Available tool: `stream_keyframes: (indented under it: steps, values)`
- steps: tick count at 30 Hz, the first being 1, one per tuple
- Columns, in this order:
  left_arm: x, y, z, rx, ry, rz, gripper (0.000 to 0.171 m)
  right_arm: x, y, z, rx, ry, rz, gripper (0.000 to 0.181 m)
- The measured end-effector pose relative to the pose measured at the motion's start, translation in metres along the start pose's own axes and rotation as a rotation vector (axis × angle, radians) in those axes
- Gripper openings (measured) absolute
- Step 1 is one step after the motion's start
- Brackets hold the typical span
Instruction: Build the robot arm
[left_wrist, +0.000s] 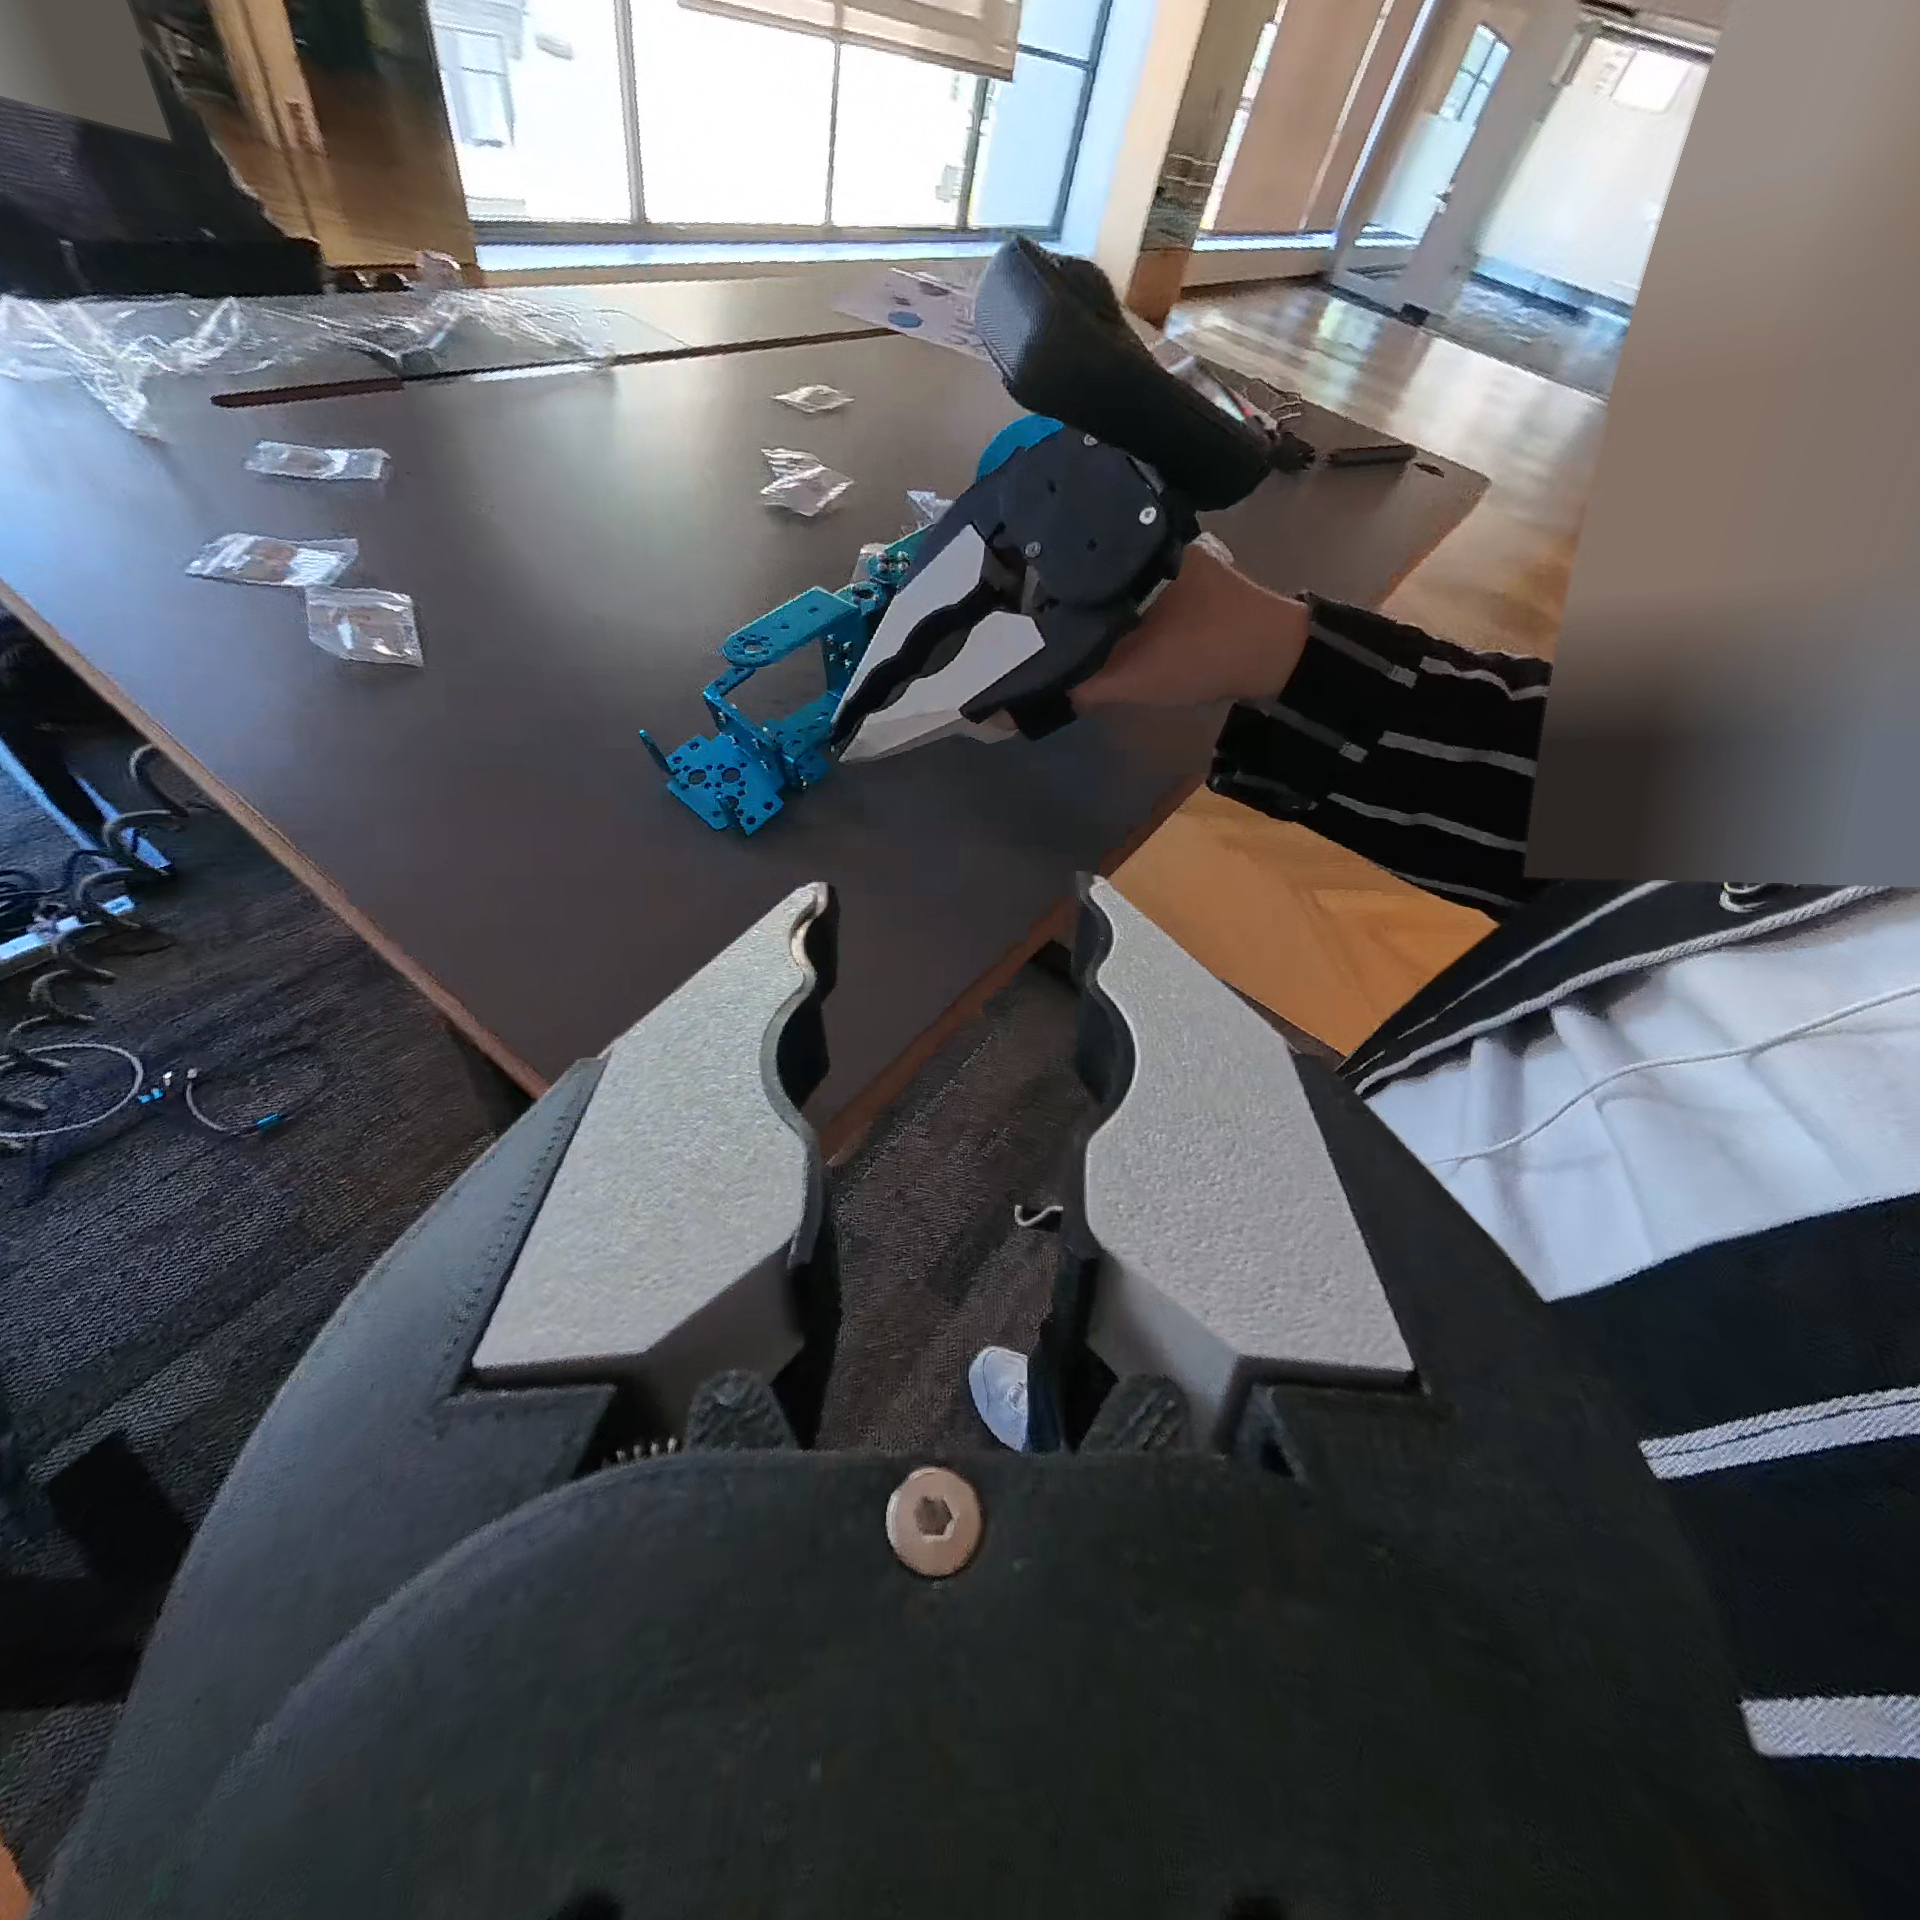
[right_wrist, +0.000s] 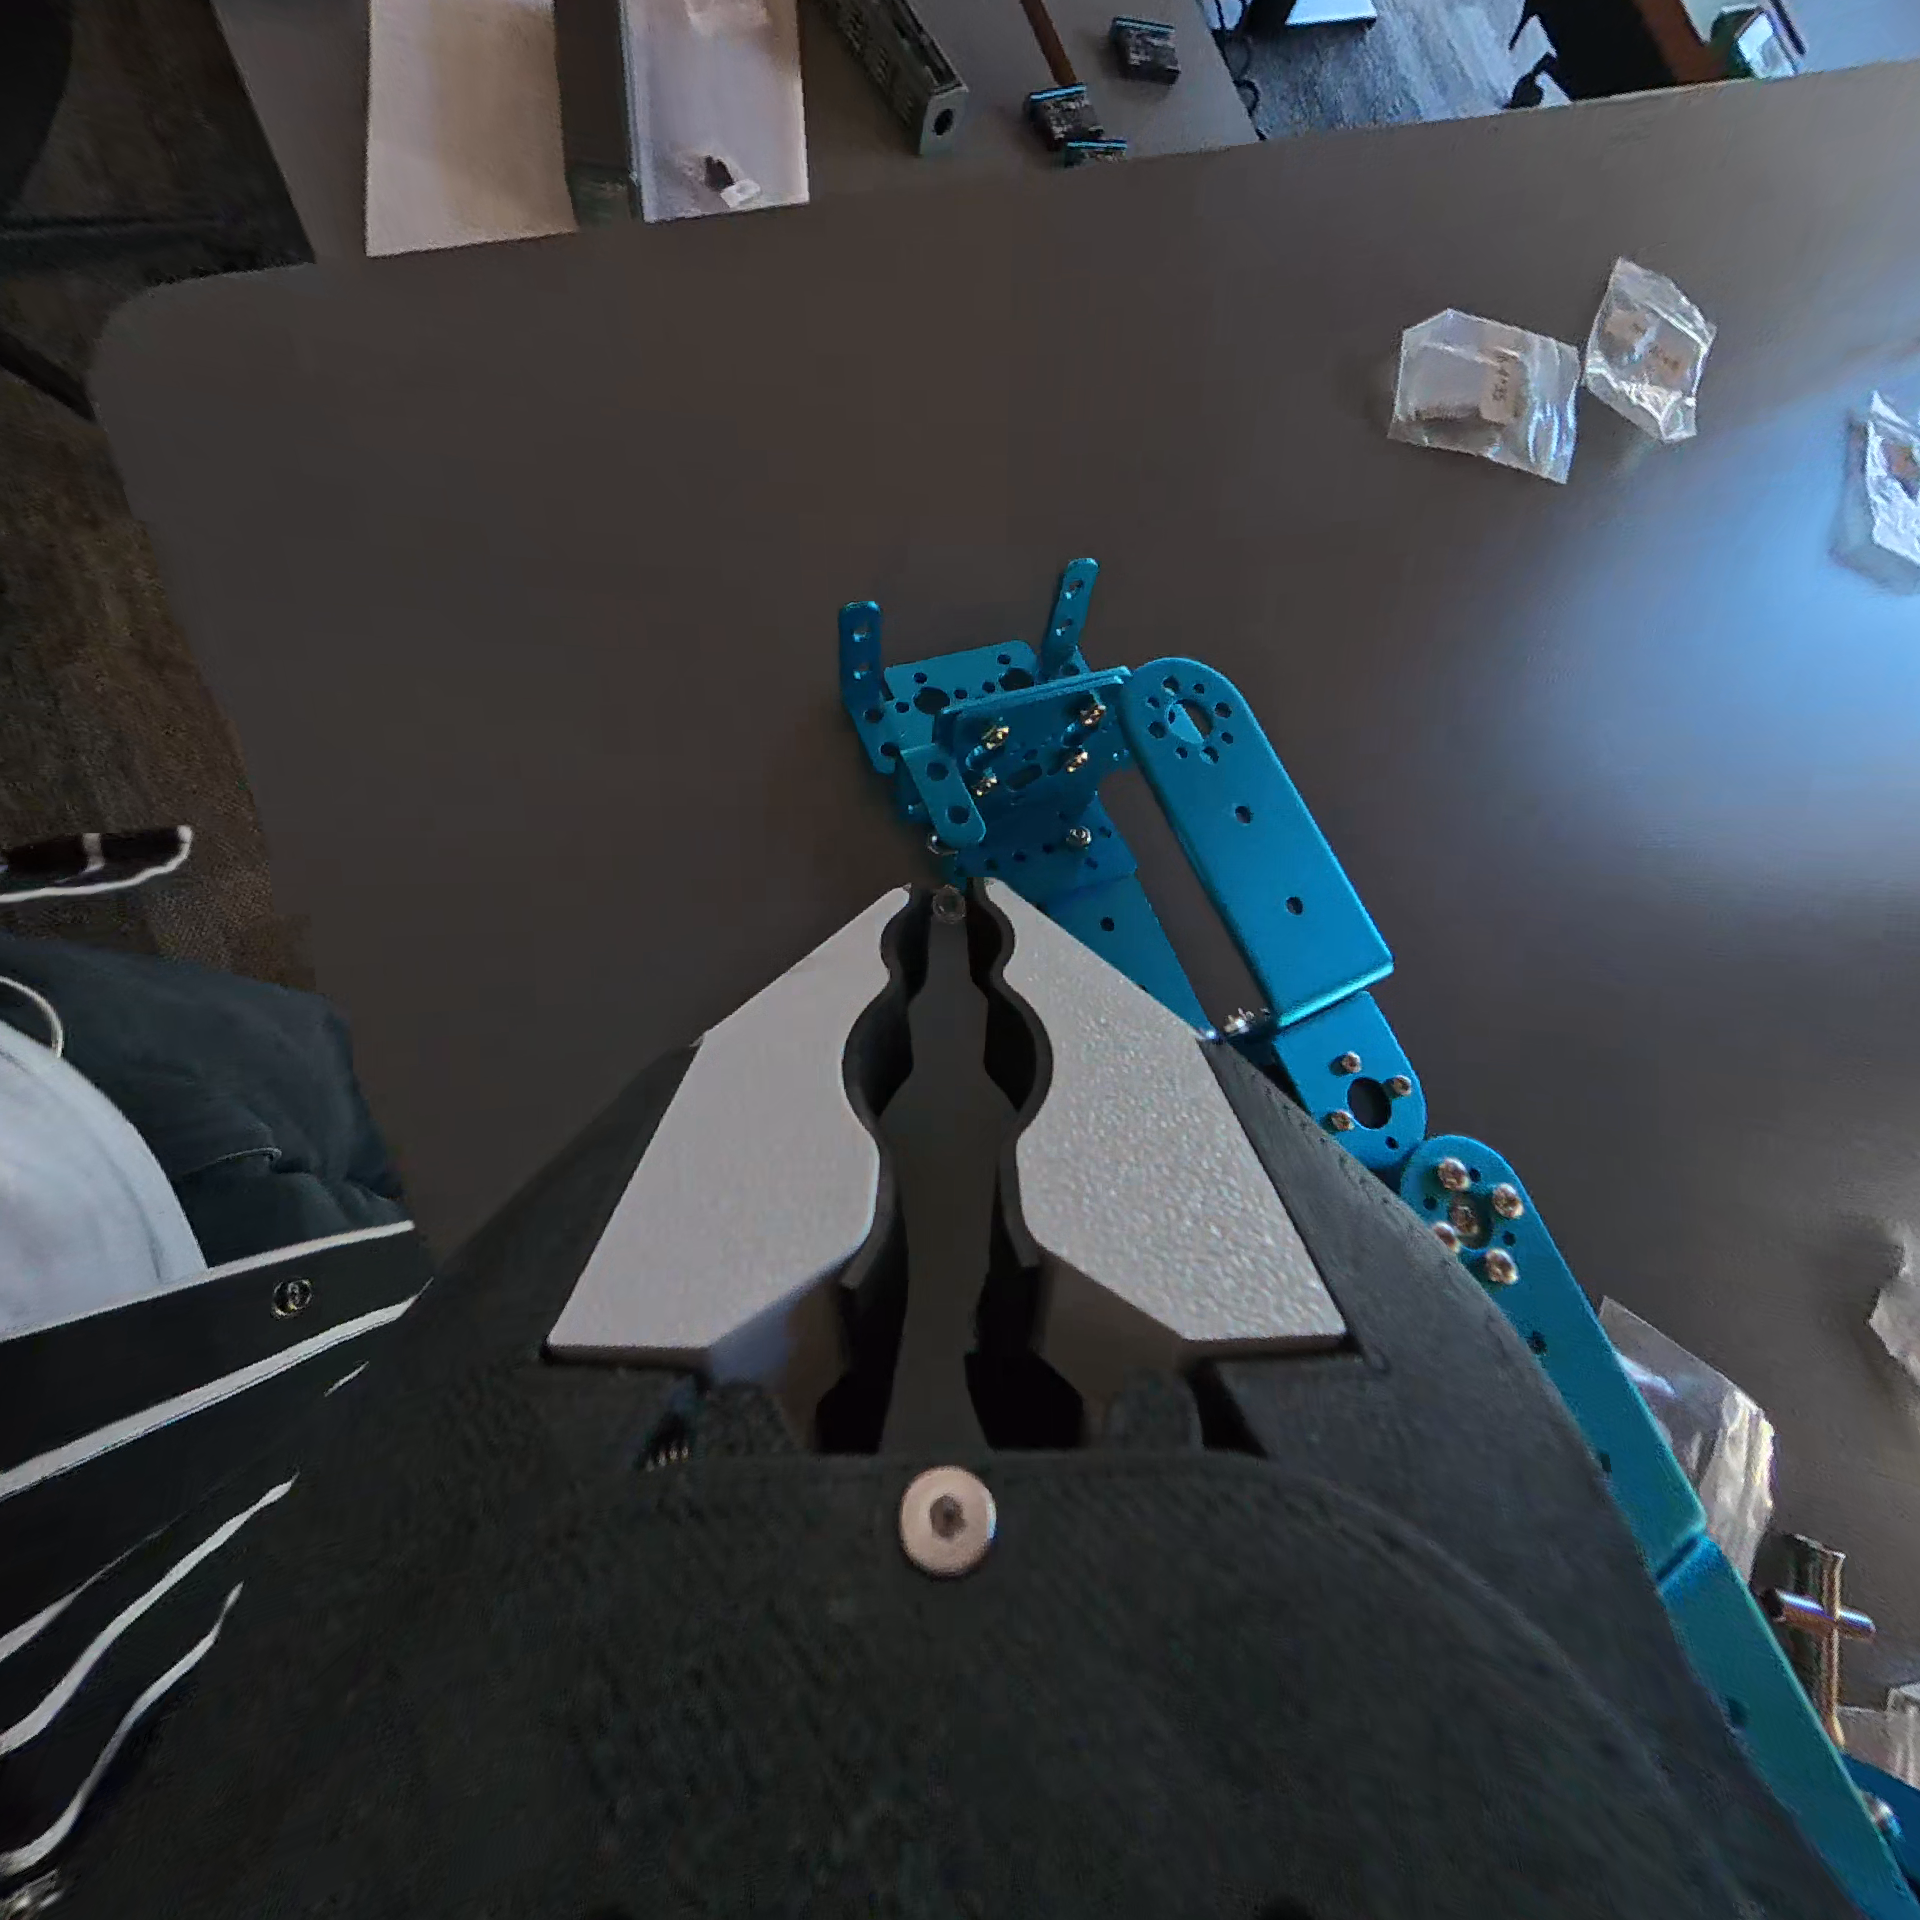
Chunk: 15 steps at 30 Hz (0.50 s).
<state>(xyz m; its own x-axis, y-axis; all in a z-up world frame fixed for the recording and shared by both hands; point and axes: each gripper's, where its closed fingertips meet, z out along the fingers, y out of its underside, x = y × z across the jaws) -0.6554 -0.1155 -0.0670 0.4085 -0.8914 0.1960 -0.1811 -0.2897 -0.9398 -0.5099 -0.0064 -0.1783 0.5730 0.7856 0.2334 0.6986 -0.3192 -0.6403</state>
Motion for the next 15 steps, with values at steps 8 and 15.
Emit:
stream_keyframes:
  steps: [8, 15]
  values:
    - [-0.02, 0.011, -0.01, -0.013, 0.056, -0.008, 0.043, 0.0, 0.003, 0.005, -0.036, 0.051, 0.044, 0.007]
    - [-0.027, 0.012, -0.007, -0.006, 0.088, -0.033, 0.043, -0.004, 0.006, 0.0, -0.055, 0.057, 0.067, 0.006]
